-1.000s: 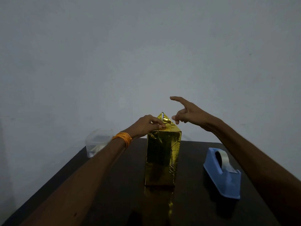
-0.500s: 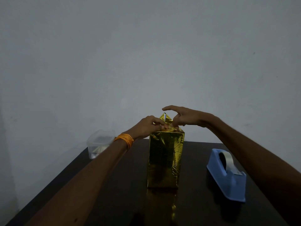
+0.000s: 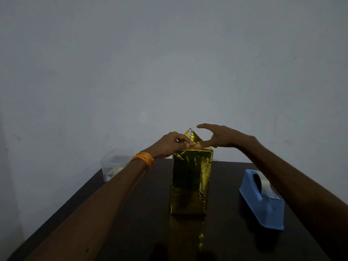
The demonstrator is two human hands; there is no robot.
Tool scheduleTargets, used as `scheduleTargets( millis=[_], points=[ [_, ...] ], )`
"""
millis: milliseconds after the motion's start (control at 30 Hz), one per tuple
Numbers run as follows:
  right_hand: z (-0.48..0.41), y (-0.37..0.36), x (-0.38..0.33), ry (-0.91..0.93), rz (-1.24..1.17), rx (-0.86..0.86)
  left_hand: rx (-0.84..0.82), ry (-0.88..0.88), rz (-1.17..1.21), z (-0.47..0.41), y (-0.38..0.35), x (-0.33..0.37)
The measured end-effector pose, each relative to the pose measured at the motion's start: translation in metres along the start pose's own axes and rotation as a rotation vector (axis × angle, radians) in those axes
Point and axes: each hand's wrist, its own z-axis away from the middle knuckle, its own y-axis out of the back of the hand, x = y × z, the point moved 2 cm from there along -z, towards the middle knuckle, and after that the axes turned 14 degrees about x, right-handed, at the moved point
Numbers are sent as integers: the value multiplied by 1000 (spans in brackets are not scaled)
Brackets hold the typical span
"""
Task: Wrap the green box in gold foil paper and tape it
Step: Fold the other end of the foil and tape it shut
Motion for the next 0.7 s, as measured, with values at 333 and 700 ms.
scheduleTargets(
  millis=[333, 700],
  points=[
    [20, -43, 17, -453, -666, 180, -4, 29, 16, 4, 1, 4],
    [27, -62, 17, -559, -918, 148, 235, 221, 213, 6, -6, 8]
  ],
)
